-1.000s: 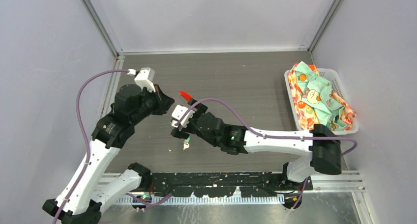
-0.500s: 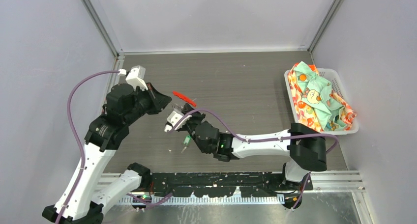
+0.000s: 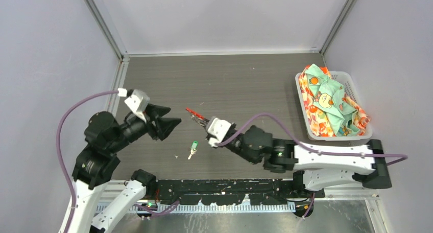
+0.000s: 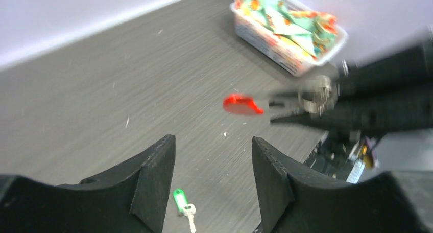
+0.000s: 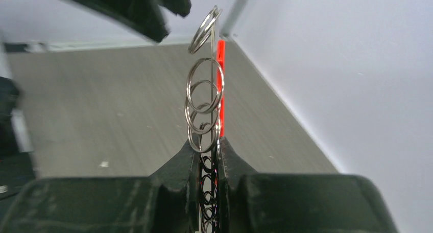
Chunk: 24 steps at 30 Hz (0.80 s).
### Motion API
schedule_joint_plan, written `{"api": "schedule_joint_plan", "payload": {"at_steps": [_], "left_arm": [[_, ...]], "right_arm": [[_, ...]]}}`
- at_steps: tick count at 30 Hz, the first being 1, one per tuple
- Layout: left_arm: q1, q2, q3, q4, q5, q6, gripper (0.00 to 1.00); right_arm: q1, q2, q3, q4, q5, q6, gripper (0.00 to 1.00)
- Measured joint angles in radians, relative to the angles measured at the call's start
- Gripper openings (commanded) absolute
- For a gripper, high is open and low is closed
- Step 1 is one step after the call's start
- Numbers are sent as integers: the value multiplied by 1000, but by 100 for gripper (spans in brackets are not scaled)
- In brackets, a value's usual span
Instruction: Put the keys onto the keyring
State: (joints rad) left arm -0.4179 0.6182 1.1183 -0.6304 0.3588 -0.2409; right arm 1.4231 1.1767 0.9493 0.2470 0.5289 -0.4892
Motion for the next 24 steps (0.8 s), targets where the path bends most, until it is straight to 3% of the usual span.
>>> {"api": "schedule_joint_plan", "payload": {"at_steps": [7,16,20,24], "left_arm": [[0,-179,-91,85,341,413,42],[0,-254,-259,364,462,790,43],[1,-254,-264,399,517,899,48],[2,-259,-251,332,566,1077,51]], "right_arm": [[-4,-97,156,-340,-232,230,1],[-4,-2,272,-612,-325,388,1],[-4,39,339,-665,-326,415,1],[-2,41,357,-713,-326,424,1]]}}
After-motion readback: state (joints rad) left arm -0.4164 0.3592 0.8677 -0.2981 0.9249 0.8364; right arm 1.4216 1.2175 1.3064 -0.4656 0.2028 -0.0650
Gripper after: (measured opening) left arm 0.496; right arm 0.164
